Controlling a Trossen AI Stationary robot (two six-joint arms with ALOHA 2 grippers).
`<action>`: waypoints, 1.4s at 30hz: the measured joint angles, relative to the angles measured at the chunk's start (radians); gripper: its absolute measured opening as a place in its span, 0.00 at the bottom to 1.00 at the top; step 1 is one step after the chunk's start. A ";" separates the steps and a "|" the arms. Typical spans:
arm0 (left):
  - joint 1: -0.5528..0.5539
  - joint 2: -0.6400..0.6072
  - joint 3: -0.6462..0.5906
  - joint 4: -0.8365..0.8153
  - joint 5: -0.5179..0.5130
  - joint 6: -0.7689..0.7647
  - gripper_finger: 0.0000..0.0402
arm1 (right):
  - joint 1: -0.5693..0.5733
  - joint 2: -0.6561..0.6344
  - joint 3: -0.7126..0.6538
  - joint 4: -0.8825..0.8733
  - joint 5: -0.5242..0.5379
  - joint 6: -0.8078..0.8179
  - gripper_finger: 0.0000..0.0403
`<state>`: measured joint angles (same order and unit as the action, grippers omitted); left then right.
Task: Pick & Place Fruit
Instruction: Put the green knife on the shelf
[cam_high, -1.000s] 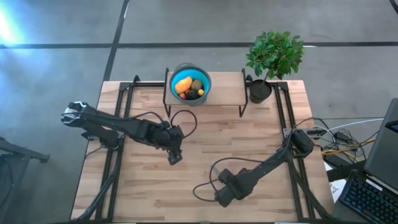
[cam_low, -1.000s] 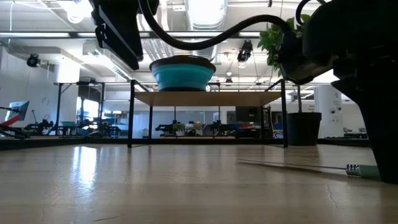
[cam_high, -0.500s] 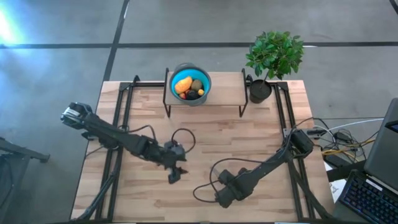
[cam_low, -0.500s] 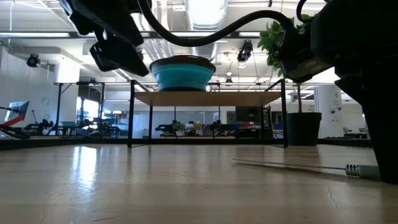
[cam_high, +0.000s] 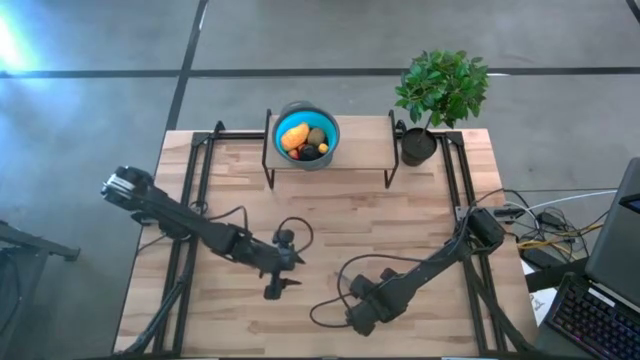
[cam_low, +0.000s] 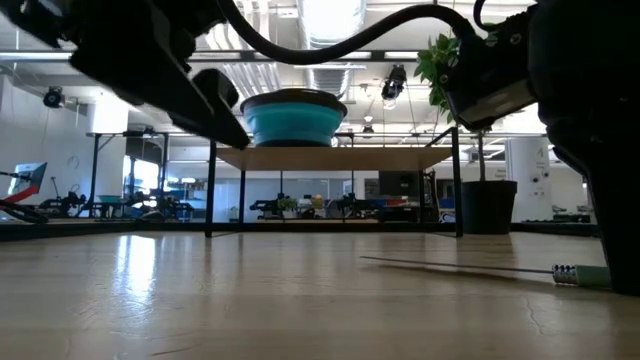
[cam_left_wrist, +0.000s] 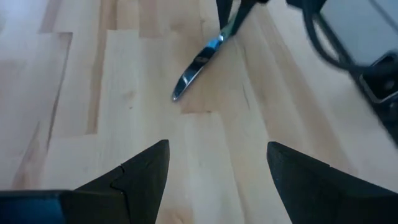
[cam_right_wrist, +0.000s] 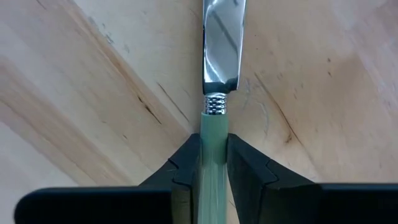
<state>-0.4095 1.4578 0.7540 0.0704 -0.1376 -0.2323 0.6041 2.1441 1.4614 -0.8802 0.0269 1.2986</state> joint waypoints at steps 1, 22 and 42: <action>0.000 0.018 0.003 0.007 0.004 0.012 0.69 | 0.000 0.000 0.000 0.001 0.000 -0.003 0.14; 0.000 0.413 0.288 0.006 -0.098 0.266 0.69 | -0.003 -0.007 0.005 0.023 -0.002 -0.115 0.15; 0.020 0.510 0.344 0.008 -0.105 0.388 0.67 | -0.039 -0.007 0.007 0.108 -0.013 -0.234 0.15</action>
<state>-0.3897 1.9675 1.0977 0.0788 -0.2428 0.1561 0.5651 2.1372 1.4688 -0.7723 0.0139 1.0648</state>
